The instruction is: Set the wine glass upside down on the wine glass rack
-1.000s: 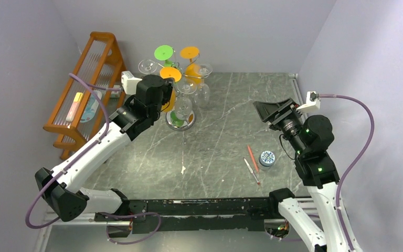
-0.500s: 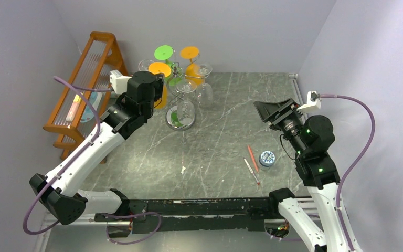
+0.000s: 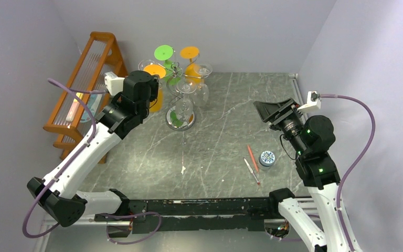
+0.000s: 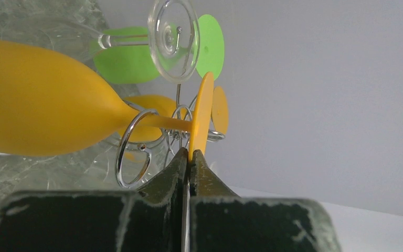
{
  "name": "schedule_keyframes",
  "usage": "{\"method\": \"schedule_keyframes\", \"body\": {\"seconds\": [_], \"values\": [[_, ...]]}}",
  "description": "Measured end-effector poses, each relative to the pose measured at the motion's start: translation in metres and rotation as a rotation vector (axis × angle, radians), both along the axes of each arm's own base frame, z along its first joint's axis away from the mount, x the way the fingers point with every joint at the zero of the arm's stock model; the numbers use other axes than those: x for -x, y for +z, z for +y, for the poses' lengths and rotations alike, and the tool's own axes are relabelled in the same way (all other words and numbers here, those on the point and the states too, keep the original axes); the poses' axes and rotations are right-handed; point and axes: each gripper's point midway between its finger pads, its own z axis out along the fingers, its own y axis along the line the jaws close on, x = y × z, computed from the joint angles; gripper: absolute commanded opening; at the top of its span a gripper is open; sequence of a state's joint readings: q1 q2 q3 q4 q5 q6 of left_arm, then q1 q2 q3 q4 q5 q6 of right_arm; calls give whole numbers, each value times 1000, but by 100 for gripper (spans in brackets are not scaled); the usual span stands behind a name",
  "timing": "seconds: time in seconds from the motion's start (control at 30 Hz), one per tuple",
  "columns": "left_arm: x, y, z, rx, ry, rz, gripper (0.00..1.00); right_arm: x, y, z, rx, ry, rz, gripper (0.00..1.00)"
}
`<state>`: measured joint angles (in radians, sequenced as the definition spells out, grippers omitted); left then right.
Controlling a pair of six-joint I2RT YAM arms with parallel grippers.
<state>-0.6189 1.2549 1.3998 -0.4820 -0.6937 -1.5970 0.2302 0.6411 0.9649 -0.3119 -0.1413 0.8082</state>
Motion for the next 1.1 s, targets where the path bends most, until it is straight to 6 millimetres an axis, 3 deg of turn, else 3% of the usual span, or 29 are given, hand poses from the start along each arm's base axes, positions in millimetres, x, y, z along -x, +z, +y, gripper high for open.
{"method": "schedule_keyframes", "body": {"seconds": [0.3, 0.77, 1.1], "values": [[13, 13, 8, 8, -11, -19, 5, 1, 1, 2, -15, 10, 4, 55], [28, 9, 3, -64, -117, -3, 5, 4, 3, 2, -22, 16, -1, 55], [30, -6, -11, -88, -200, 29, 8, 4, 3, 3, -24, 20, -6, 55]]}}
